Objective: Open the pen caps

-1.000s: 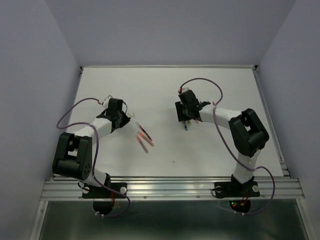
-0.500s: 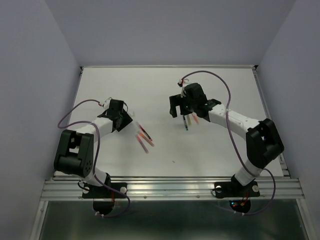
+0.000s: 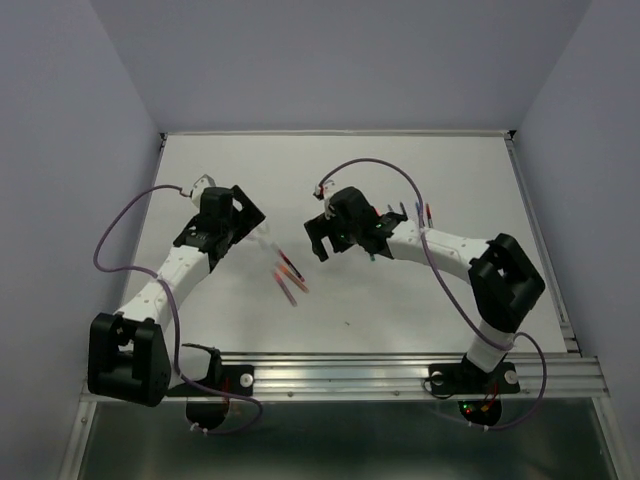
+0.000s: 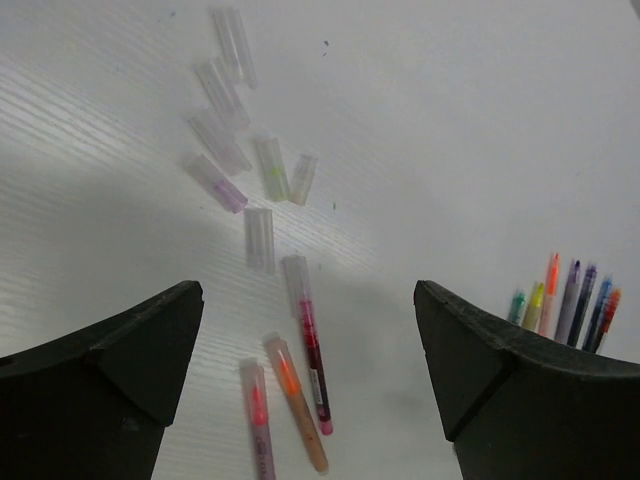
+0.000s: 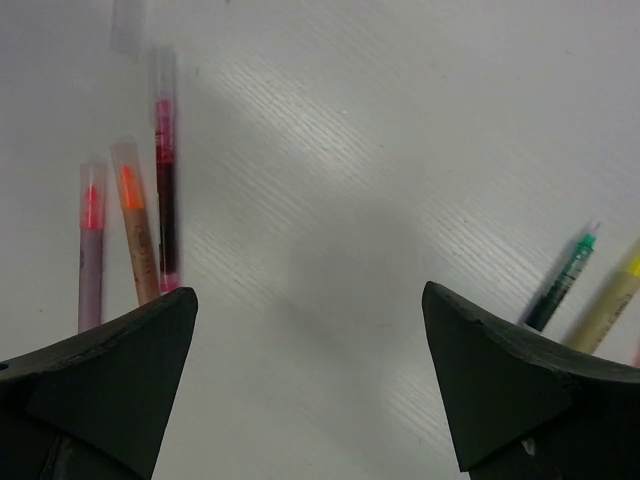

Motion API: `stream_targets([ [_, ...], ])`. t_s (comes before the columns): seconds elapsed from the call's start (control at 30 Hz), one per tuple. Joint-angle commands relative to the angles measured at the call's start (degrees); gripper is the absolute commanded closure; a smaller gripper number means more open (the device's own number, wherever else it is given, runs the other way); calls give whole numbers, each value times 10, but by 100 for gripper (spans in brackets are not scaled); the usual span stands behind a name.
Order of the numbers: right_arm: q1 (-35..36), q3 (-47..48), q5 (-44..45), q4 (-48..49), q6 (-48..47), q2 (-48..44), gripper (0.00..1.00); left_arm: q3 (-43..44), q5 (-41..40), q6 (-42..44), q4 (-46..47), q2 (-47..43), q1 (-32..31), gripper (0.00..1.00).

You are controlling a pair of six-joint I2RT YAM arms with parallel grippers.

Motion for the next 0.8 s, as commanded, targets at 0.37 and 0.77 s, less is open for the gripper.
stream_targets([
  [0.37, 92, 162, 115, 20, -7, 176, 0, 51, -63, 8, -34, -84, 1, 1],
  [0.77, 97, 188, 113, 20, -14, 227, 0, 42, -78, 4, -37, -87, 1, 1],
])
